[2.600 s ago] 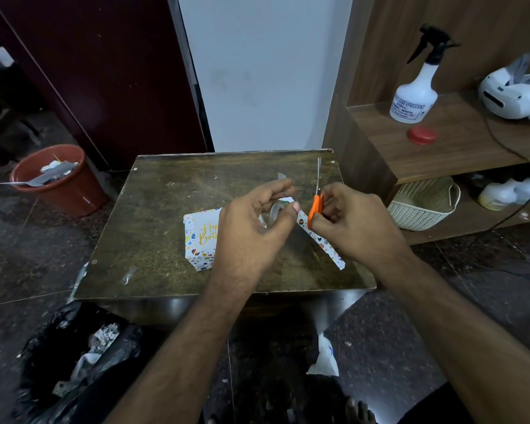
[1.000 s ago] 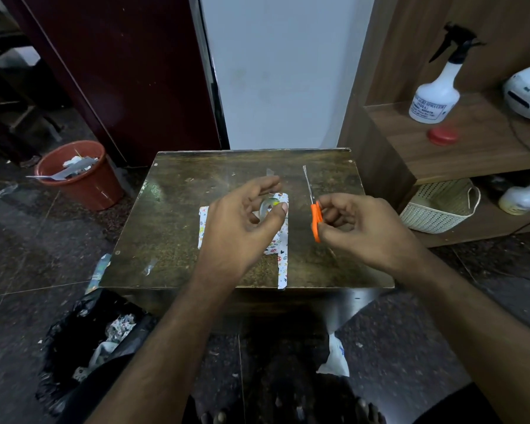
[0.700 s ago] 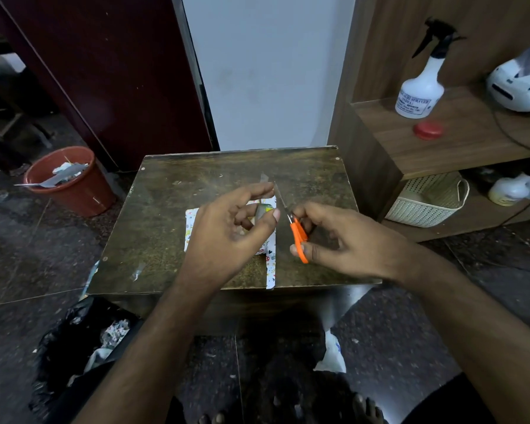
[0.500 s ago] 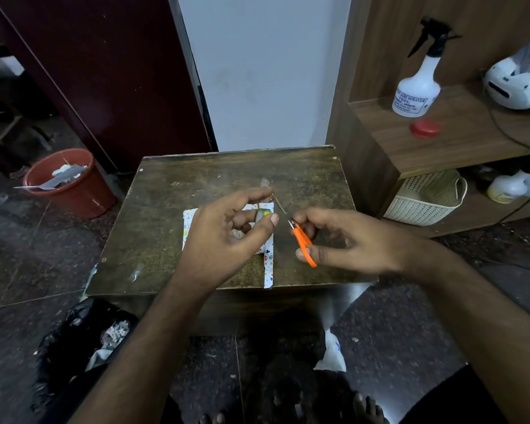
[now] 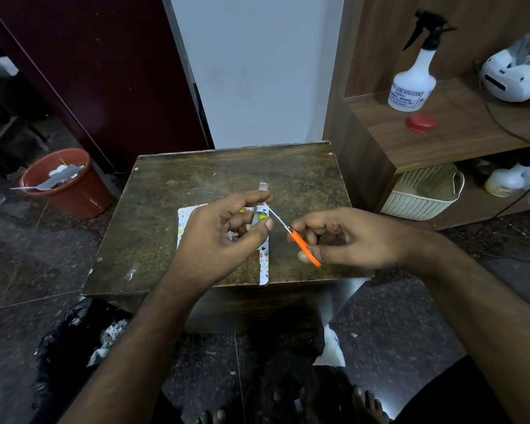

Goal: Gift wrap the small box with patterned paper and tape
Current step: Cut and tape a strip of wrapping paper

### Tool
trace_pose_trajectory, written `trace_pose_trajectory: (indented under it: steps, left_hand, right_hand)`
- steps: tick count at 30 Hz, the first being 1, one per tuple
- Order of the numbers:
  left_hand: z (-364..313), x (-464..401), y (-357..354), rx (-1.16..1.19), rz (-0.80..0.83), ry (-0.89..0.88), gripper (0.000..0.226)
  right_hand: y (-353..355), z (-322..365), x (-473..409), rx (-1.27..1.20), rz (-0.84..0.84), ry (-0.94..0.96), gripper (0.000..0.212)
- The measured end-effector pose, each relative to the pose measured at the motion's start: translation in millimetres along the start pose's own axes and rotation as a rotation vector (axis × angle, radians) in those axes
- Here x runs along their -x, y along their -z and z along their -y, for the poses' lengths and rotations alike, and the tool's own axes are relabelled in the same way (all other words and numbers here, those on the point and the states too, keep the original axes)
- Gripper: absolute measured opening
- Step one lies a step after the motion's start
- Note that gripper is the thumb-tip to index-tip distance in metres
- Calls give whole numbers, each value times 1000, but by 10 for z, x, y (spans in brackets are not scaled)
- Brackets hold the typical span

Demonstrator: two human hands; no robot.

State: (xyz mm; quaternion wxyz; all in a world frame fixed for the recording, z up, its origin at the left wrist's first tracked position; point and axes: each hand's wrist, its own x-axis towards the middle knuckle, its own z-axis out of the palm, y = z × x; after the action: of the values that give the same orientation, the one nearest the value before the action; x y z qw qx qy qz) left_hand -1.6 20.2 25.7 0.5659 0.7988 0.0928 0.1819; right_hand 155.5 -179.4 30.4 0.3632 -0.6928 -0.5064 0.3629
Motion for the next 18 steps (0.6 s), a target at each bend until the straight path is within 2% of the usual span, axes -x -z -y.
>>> trace_pose_trajectory:
  steps: [18]
  left_hand:
    - [-91, 23, -10, 12, -6, 45, 43]
  right_hand:
    - [-7, -6, -24, 168, -23, 8, 10]
